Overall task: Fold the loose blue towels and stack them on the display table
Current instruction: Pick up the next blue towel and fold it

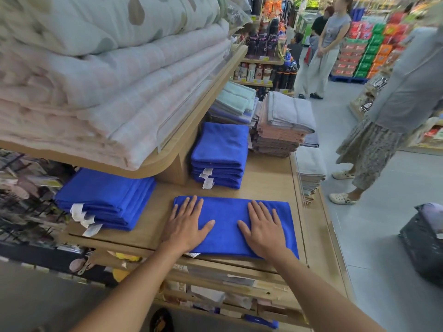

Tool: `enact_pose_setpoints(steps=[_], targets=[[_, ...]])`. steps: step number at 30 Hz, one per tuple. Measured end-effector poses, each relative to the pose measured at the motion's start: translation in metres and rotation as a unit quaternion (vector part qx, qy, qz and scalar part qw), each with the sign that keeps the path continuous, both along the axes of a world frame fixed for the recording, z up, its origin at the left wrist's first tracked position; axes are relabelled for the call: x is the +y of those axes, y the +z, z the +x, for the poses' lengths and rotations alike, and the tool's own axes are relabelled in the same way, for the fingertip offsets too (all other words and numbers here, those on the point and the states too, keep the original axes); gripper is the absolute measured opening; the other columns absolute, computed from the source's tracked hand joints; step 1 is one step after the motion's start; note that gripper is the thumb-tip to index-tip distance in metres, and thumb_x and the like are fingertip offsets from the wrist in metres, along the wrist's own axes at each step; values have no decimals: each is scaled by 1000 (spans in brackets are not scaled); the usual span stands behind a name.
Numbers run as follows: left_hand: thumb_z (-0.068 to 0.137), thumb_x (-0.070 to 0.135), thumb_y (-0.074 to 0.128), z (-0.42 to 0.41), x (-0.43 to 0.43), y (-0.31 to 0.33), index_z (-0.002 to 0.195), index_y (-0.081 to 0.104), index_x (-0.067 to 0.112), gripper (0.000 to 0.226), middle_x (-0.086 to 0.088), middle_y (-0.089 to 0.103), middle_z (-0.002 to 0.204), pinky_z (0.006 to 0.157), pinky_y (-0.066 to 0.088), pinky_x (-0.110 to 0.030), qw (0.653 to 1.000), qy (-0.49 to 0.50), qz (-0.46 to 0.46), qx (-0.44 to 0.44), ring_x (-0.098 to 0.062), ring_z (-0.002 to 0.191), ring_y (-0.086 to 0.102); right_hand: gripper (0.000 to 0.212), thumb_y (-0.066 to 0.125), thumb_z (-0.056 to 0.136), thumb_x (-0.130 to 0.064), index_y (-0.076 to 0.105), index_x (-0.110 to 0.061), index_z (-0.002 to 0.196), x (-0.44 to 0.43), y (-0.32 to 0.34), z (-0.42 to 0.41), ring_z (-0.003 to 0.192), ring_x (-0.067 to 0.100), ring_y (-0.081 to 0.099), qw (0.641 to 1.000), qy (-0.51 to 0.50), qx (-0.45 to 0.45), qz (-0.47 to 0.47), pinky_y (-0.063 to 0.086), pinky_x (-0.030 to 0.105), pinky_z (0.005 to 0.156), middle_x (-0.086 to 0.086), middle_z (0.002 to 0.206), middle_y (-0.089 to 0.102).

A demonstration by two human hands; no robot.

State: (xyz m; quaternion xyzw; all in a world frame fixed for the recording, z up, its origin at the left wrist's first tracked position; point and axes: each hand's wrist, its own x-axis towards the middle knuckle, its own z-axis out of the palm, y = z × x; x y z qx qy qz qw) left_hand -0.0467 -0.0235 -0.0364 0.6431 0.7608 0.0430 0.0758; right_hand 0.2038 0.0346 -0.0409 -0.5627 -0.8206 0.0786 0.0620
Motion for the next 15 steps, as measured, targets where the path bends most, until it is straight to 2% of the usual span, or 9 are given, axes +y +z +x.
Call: enact_pose_setpoints(steps=[2, 5, 8, 11, 13, 15], targets=[[84, 84, 6, -6, -2, 1, 162, -1, 28, 97, 8, -8, 170, 126, -1, -46, 1000, 20, -6, -4, -12, 156, -10, 92, 4, 93, -77, 16, -21, 164, 0, -1, 17, 158, 13, 4, 999, -34, -7, -1, -3, 42, 127, -6, 171, 12], [84, 84, 6, -8, -2, 3, 162, -2, 28, 96, 7, -9, 170, 126, 0, -49, 1000, 26, -11, -3, -11, 156, -11, 94, 5, 91, -81, 14, -22, 164, -4, -2, 38, 158, 14, 4, 997, -75, 4, 0, 4, 42, 127, -4, 172, 8], [88, 83, 10, -6, -2, 3, 162, -2, 29, 93, 7, -9, 170, 125, 1, -52, 999, 31, -11, 1, -12, 156, -10, 96, 5, 91, -80, 12, -18, 164, -6, -1, 48, 158, 22, 1, 995, -95, 11, -13, 7, 41, 127, 6, 172, 5], [89, 82, 10, -1, -5, 3, 162, -2, 29, 91, 7, -9, 170, 124, -2, -56, 999, 41, -14, 0, -12, 156, -11, 91, 18, 96, -74, 10, -14, 164, -10, 6, 47, 158, 29, 3, 993, -111, 20, -26, 8, 42, 128, 15, 171, 6], [90, 80, 8, 3, -7, 4, 162, -2, 27, 90, 5, -9, 170, 121, -6, -59, 999, 48, -21, 13, -14, 156, -11, 92, 28, 98, -72, 10, -9, 163, -12, 13, 44, 156, 33, 12, 991, -133, 17, -26, 14, 41, 127, 20, 168, 15], [94, 74, 10, 10, -8, 6, 162, -1, 23, 86, 1, -8, 170, 121, -9, -59, 998, 44, -15, 30, -18, 156, -11, 95, 33, 97, -71, 11, -5, 162, -13, 23, 41, 146, 34, 31, 988, -151, -29, -3, 25, 38, 120, 20, 158, 34]])
